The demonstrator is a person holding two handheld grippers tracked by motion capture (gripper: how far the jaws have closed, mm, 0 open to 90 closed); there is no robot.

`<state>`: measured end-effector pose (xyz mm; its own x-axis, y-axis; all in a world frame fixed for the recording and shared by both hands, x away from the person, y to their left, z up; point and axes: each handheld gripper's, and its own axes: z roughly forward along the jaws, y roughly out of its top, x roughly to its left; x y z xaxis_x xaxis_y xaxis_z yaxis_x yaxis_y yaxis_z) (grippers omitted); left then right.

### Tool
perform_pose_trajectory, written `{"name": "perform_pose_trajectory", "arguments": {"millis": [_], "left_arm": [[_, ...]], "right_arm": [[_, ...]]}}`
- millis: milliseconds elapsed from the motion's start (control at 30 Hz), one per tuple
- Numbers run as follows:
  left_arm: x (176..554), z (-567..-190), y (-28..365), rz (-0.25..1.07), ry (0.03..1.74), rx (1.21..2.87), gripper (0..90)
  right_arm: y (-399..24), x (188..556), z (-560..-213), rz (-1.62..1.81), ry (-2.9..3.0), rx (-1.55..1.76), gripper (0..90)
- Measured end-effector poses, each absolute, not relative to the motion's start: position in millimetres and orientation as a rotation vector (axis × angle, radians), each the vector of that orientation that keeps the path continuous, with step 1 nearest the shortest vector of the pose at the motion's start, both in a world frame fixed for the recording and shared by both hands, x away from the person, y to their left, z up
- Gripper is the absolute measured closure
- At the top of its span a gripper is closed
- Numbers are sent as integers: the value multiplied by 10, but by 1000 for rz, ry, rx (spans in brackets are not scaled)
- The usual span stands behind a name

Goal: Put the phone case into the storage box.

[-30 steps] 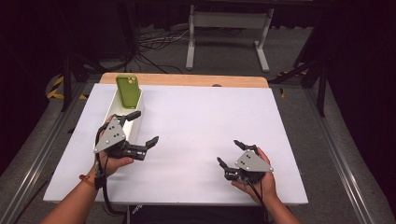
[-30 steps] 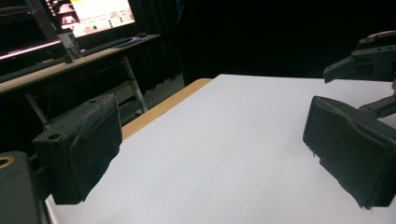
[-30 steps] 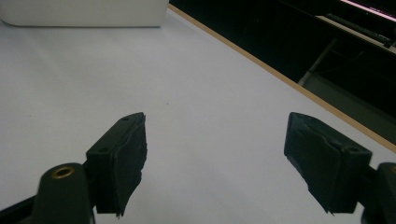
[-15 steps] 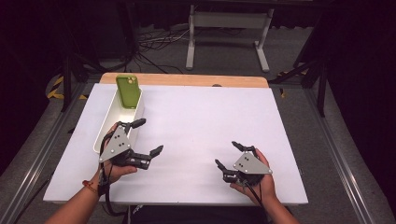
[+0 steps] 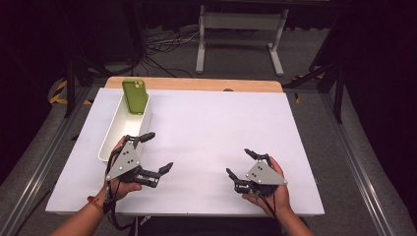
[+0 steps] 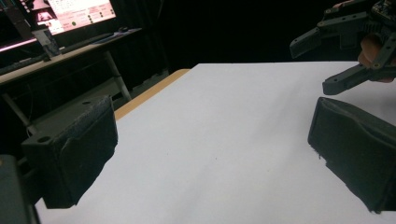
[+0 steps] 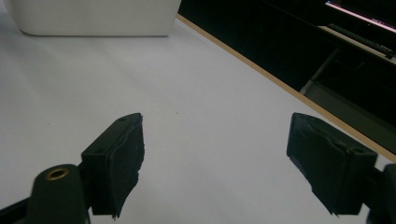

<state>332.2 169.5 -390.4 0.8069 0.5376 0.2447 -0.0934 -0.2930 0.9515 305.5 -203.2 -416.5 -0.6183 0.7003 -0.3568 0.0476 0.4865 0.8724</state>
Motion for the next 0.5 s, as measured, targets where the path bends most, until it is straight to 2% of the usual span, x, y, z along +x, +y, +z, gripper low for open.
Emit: {"name": "perform_pose_trajectory", "arguments": {"millis": [500], "left_arm": [[3256, -4051, 1726, 613, 353, 1817, 14]], "right_arm": [[-2023, 3037, -4146, 1193, 2019, 588, 161]]}}
